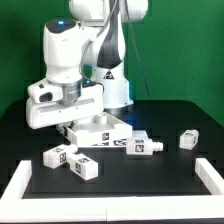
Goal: Assemble one leg
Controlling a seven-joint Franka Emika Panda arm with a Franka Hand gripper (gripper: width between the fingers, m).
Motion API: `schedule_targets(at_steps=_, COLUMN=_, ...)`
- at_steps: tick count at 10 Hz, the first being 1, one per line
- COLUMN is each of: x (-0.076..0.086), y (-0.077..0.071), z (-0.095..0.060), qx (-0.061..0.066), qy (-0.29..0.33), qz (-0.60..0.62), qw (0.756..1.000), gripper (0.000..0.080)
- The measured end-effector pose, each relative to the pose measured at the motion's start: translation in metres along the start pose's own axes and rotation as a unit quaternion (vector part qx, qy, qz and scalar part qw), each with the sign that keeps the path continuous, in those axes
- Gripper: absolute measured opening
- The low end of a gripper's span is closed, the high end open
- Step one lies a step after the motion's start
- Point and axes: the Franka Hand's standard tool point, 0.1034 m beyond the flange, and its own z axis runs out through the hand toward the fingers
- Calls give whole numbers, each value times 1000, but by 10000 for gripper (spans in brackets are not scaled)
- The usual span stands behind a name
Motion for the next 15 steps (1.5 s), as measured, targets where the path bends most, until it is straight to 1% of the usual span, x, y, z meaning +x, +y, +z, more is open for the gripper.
schedule_targets(at_steps=1, x=5, y=0, z=-5, qx=8, qy=-6, qz=39, qw=999, gripper=54)
schedule_targets(at_steps=2, x=17, y=0, z=-17, qx=13, qy=-12, qz=60, qw=998, gripper=54)
schedule_targets(at_steps=3, x=30, y=-2, z=-33, qx=15, qy=-13, qz=68, qw=997, gripper=54)
schedule_targets(at_steps=4, x=38, y=-6, z=-50, qx=24, qy=-15, qz=78, qw=997, gripper=54)
schedule_targets(at_steps=5, x=45, y=-11, z=-67, qx=29, qy=-16, qz=95, qw=995, gripper=54)
schedule_targets(at_steps=6, x=57, y=-14, z=-84, qx=28, qy=-16, qz=106, qw=994, gripper=54)
schedule_targets(at_steps=7, x=63, y=-11, z=-88, qx=25, qy=-7, qz=95, qw=995, gripper=54)
schedule_targets(at_steps=8, x=58, y=-9, z=-77, qx=31, qy=-5, qz=92, qw=995, gripper=54)
schedule_targets(at_steps=11, x=60, y=-10, z=-76, qx=32, qy=-8, qz=91, qw=995, gripper=54)
schedule_targets(at_steps=12, x=62, y=-14, z=-79, qx=36, qy=-15, qz=112, qw=993, gripper=54)
schedule_targets(at_steps=13, x=83, y=-17, z=-97, qx=38, qy=-26, qz=138, qw=989, gripper=54)
schedule_targets(at_steps=14, x=105, y=-16, z=-108, qx=42, qy=-29, qz=152, qw=987, gripper=54)
schedule_targets(at_steps=15, x=133, y=-15, z=-120, qx=45, qy=-36, qz=169, qw=984, gripper=54)
